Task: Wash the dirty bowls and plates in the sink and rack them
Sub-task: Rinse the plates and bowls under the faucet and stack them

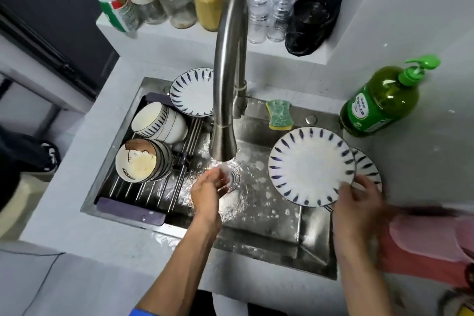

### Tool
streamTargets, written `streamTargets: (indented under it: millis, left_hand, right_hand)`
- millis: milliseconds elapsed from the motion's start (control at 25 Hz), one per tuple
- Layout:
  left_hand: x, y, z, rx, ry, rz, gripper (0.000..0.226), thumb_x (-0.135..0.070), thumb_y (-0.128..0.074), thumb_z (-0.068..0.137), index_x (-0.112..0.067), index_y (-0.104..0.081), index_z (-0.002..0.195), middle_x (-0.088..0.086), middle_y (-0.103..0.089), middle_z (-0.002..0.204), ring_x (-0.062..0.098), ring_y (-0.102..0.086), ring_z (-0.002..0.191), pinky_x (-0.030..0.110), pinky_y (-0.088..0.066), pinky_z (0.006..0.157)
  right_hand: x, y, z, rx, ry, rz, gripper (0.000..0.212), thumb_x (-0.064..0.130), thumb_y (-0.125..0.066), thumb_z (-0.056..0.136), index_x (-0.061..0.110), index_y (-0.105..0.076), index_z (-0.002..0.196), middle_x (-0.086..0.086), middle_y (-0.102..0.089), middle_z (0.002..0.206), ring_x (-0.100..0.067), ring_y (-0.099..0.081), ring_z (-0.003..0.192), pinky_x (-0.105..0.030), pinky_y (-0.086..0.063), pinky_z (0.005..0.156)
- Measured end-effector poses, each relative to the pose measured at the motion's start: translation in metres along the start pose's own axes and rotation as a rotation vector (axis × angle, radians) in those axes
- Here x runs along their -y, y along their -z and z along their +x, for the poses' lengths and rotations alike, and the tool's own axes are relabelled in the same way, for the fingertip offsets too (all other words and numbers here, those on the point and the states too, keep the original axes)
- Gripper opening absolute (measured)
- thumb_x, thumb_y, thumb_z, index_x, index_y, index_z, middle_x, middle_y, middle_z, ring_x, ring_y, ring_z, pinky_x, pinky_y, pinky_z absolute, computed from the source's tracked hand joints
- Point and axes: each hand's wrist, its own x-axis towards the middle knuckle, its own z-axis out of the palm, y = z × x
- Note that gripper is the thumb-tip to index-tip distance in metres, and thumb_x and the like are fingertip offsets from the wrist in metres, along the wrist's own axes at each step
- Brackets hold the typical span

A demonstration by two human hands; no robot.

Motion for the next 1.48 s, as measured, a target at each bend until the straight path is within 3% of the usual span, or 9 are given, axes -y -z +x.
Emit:
streamTargets:
  millis: [160,400,520,840,1040,1160,1280,1360,1480]
  left_hand:
    - [-0.013,0.016,0.021,0.182,0.115,-0.017,0.053,-0.054,-0.051,0.095,-0.012,-0.067,0.122,0.011,-0.071,0.117,0.025,-0.066,0.108,0.044,-0.048,0.098]
    - [-0.025,0.042,0.050,0.045,-0.038,0.010,0.061,-0.034,-0.072,0.086,-0.020,-0.050,0.141,0.000,-0.065,0.125,0.019,-0.063,0.115,0.041,-0.050,0.102]
    - [-0.017,0.048,0.056,0.035,0.062,-0.095,0.072,-0.051,-0.074,0.075,-0.017,-0.056,0.136,0.006,-0.069,0.123,0.022,-0.070,0.102,0.047,-0.058,0.089]
    - [0.028,0.033,0.043,0.165,0.315,-0.260,0.053,-0.046,-0.058,0.090,-0.014,-0.056,0.131,0.013,-0.071,0.119,0.027,-0.070,0.104,0.035,-0.062,0.079]
    - [0.002,0.030,0.058,-0.114,0.156,0.099,0.025,-0.029,-0.063,0.096,-0.015,-0.068,0.076,0.009,-0.069,0.081,0.023,-0.063,0.074,0.038,-0.056,0.071]
    - [-0.039,0.024,0.058,-0.084,0.039,0.256,0.041,-0.036,-0.055,0.099,-0.016,-0.059,0.063,0.004,-0.060,0.070,0.018,-0.055,0.065,0.025,-0.049,0.059]
    - [-0.031,0.005,0.036,0.134,-0.191,0.443,0.041,-0.043,-0.034,0.104,-0.014,-0.062,0.110,0.005,-0.065,0.111,0.017,-0.061,0.100,0.023,-0.049,0.089]
    - [0.000,0.001,0.023,0.340,-0.396,0.724,0.043,-0.043,-0.032,0.101,-0.016,-0.054,0.126,0.014,-0.051,0.141,0.031,-0.045,0.133,0.041,-0.036,0.115]
    - [-0.013,-0.005,0.049,0.407,-0.380,0.847,0.029,-0.039,-0.052,0.096,-0.019,-0.059,0.116,0.025,-0.057,0.128,0.046,-0.052,0.121,0.065,-0.041,0.102]
  right_hand:
    - [-0.003,-0.091,-0.040,0.297,-0.163,0.188,0.022,-0.004,-0.061,0.087,0.017,-0.063,0.091,0.000,-0.069,0.081,0.000,-0.065,0.064,-0.014,-0.050,0.054]
    - [-0.017,-0.151,-0.057,0.483,-0.547,0.361,0.013,0.010,-0.065,0.092,0.020,-0.068,0.101,0.002,-0.067,0.071,-0.011,-0.057,0.054,-0.018,-0.042,0.039]
    - [-0.002,-0.148,-0.054,0.495,-0.476,0.337,0.010,0.014,-0.063,0.095,0.020,-0.069,0.099,0.002,-0.070,0.083,-0.012,-0.066,0.072,-0.023,-0.056,0.063]
    - [-0.007,-0.091,-0.069,0.517,0.426,0.135,0.022,0.014,-0.056,0.094,0.013,-0.074,0.106,0.001,-0.069,0.119,-0.015,-0.059,0.119,-0.032,-0.046,0.102]
    - [-0.042,-0.109,-0.066,1.036,1.167,-0.535,0.047,0.001,-0.059,0.083,0.015,-0.063,0.128,-0.001,-0.063,0.132,-0.020,-0.057,0.122,-0.041,-0.042,0.108]
    - [-0.033,-0.129,-0.081,1.003,0.981,-0.478,0.046,-0.004,-0.061,0.084,0.015,-0.061,0.126,-0.004,-0.071,0.115,-0.020,-0.066,0.103,-0.036,-0.054,0.086]
    - [-0.008,-0.148,-0.101,0.901,0.383,-0.142,0.017,0.000,-0.057,0.090,0.012,-0.066,0.098,0.004,-0.066,0.080,-0.009,-0.060,0.073,-0.028,-0.046,0.065]
    - [0.000,-0.150,-0.103,0.867,-0.115,0.220,0.018,-0.005,-0.056,0.091,0.007,-0.069,0.092,-0.004,-0.072,0.083,-0.011,-0.068,0.079,-0.026,-0.052,0.068]
    - [-0.003,-0.132,-0.104,0.878,-0.333,0.411,0.024,-0.007,-0.051,0.094,0.001,-0.067,0.111,-0.015,-0.073,0.102,-0.021,-0.069,0.091,-0.033,-0.056,0.080]
